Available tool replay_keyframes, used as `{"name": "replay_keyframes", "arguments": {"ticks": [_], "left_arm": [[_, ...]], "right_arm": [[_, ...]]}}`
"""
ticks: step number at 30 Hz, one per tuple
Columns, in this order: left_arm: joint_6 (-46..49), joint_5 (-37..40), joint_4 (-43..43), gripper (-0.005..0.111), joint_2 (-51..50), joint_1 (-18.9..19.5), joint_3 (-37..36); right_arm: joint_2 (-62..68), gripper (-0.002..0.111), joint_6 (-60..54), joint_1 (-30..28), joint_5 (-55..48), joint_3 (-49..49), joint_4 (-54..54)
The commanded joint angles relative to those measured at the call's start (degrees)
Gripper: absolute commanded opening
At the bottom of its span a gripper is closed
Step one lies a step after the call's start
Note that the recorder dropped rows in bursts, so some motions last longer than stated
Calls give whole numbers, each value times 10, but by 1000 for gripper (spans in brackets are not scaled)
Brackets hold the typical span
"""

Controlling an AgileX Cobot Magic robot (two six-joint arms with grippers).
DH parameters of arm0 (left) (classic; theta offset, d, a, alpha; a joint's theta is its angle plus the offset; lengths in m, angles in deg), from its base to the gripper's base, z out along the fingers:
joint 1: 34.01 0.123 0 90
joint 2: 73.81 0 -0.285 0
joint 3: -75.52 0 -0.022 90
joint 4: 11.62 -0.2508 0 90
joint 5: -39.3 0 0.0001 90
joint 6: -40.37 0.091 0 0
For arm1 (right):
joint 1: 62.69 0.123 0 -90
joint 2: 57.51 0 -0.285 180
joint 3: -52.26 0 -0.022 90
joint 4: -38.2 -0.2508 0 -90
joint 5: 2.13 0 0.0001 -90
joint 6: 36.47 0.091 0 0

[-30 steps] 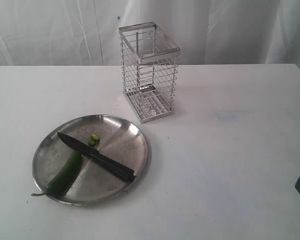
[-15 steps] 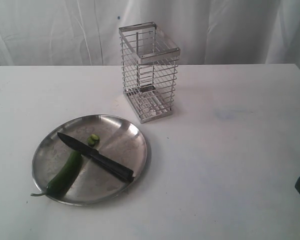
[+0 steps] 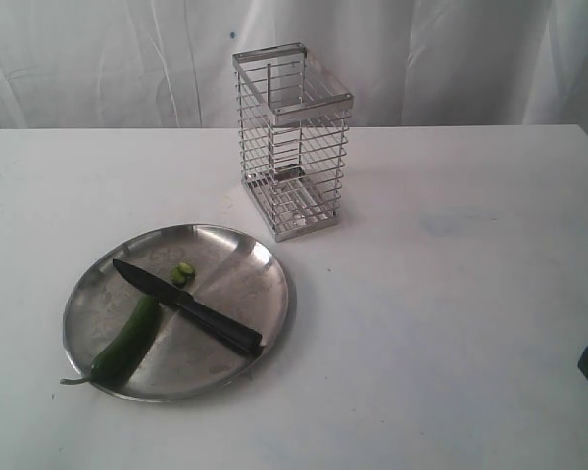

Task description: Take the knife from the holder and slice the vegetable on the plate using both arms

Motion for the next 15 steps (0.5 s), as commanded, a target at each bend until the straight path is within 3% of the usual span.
{"name": "replay_keyframes", "arguments": {"ticks": [1, 15], "left_arm": [[-4, 53, 0, 0, 3, -2, -4], [-4, 85, 0, 0, 3, -2, -4]], "right_arm": [[-4, 0, 3, -5, -2, -4, -1], [-4, 0, 3, -5, -2, -4, -1]]}}
